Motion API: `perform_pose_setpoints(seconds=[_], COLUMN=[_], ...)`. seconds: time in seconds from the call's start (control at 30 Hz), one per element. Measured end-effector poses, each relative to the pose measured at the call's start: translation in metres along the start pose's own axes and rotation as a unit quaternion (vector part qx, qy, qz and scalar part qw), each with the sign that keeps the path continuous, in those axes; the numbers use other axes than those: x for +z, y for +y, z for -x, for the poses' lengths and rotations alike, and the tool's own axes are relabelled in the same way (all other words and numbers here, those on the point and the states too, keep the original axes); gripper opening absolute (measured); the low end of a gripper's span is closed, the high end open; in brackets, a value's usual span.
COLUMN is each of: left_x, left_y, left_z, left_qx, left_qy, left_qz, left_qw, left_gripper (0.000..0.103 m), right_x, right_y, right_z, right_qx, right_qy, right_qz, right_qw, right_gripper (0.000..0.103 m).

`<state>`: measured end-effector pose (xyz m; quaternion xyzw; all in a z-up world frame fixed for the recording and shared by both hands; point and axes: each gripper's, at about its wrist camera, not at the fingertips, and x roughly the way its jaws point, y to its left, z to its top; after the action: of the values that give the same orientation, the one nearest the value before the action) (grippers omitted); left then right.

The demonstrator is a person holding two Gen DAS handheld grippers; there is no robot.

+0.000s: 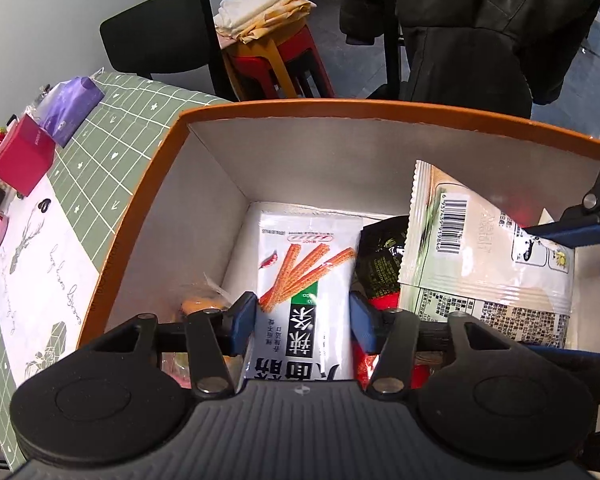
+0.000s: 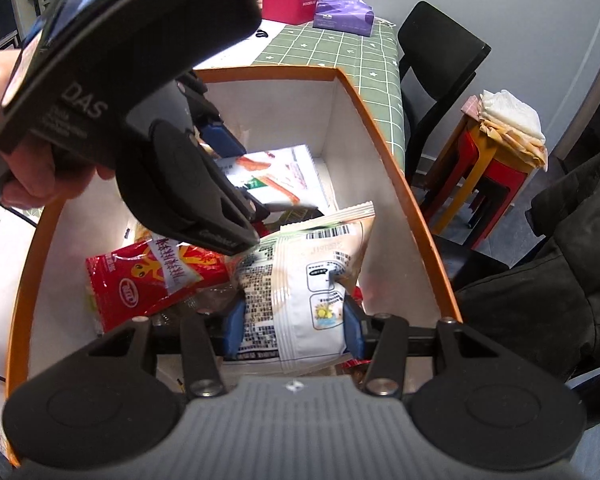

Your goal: Organize snacks

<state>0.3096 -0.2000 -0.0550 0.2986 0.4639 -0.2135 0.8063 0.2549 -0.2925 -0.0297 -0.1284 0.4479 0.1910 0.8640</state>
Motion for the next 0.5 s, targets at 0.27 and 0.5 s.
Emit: perform_pose_setpoints(seconds=[0.27,0.5], left_x=[0.001,-0.006], left_y=[-0.005,-0.006], left_z=[0.011,0.039], left_qx=[0.0,0.014], left_qy=[-0.008,-0.007], left_qz=[-0.018,-0.014], left_qw=[0.9998,0.9998], left_gripper=[0.075,0.075], right_x=[0.0,0.0], right_y=[0.005,0.023], right_z=[-0.003,0.016], right_qx=[-0.005,-0.021], right_qy=[0.006,-0.005], right_qz=[0.008,0.041], right_qw=[1.0,0.999], right_gripper=[0.061,0.086])
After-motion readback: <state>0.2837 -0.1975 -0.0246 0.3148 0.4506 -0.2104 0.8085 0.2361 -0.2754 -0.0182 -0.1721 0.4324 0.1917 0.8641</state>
